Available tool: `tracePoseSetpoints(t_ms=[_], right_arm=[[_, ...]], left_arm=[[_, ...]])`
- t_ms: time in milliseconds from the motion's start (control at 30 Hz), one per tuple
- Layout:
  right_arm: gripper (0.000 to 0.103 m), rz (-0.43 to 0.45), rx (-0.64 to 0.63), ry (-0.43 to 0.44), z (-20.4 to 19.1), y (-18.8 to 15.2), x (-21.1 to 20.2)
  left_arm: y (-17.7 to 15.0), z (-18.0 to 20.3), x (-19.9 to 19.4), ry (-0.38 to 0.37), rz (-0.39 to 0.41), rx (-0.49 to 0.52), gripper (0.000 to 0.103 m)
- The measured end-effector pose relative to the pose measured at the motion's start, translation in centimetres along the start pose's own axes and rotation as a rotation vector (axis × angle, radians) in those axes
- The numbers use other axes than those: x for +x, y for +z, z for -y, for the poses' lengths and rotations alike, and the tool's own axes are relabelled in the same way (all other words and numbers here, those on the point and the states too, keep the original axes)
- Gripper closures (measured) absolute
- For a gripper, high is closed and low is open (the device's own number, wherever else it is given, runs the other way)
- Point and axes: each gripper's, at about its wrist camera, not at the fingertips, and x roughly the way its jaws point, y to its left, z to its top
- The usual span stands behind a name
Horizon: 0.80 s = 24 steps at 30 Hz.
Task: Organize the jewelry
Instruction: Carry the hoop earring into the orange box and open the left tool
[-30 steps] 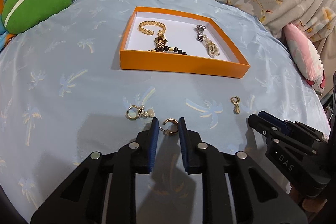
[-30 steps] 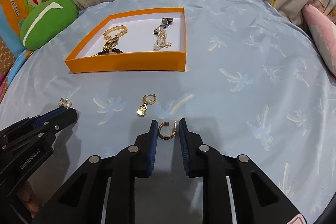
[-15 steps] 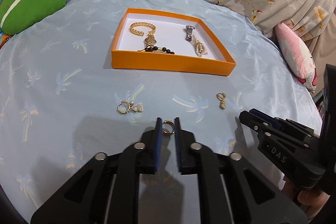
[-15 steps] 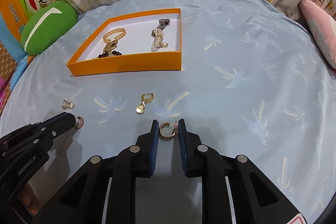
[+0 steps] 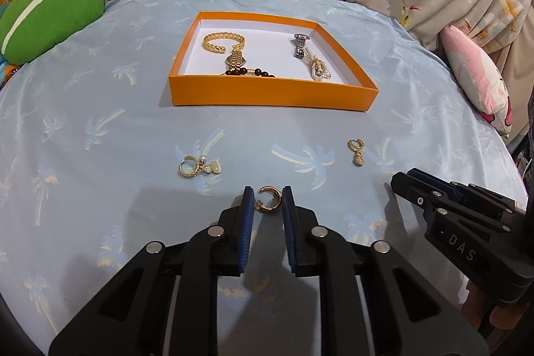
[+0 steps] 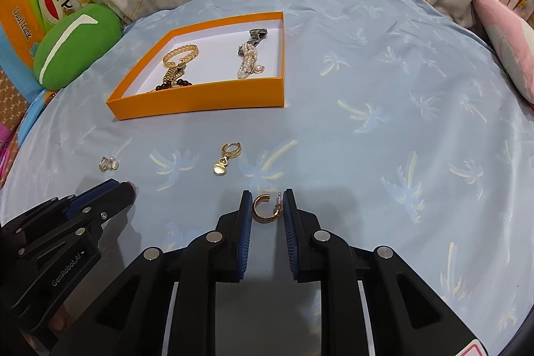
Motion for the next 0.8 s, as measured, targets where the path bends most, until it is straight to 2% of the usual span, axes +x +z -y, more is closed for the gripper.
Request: tracePoseSetpoints(t_ms=[200, 400, 567, 800], right_arm=[[0.086, 0.008, 0.004, 0.002, 0.1, 0.0, -0.4], [0.086, 0.030, 0.019, 0.028, 0.3, 0.8, -1.6], [0.086, 0.078, -0.001, 0.029, 0.1, 2.7, -2.7], [0.086, 0.140, -0.006, 0.059, -0.2, 7.5, -2.8]], left_arm=[[-0.1, 0.0, -0.3, -0.009, -0.001, 0.001, 0.087], [0.8, 0.1, -2.1, -0.024, 0.034, 0.003, 0.087], [3.1, -0.4, -3.6, -0.020, 0.079, 0.001, 0.087], [8.0, -1.1, -4.2, 0.009, 0.173, 0.014, 0.087]])
